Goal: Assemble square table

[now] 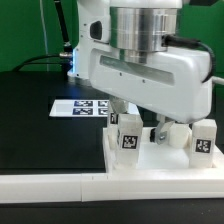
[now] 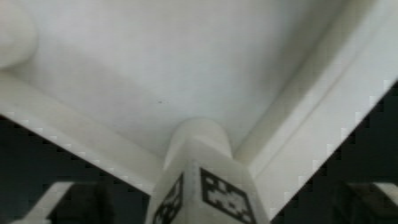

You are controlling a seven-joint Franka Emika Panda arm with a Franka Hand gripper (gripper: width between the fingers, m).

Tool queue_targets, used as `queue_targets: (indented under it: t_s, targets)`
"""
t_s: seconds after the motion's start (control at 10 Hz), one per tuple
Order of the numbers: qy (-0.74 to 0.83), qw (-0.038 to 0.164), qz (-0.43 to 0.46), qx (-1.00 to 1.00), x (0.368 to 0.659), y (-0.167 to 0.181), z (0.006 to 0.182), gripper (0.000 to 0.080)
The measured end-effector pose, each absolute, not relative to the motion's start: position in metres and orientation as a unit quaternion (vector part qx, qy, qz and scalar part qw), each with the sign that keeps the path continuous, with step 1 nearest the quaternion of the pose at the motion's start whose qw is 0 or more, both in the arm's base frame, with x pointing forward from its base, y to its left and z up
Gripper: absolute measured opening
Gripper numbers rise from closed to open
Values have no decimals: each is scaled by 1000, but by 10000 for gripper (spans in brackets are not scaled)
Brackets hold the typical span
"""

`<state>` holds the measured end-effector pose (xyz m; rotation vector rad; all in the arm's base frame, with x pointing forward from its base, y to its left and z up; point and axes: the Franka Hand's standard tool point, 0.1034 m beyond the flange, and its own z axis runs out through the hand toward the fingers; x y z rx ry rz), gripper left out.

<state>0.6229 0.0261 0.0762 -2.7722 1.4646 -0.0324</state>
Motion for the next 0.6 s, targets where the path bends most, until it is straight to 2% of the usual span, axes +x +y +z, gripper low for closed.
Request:
queue_targets:
  t_s: [0.1,0.3,0.6]
  targets:
    - [462,3,-11,-887,623,23,76,640]
    - [383,2,-11,-924,623,23,76,647]
    - [171,-7,-16,-985,626,18,78,649]
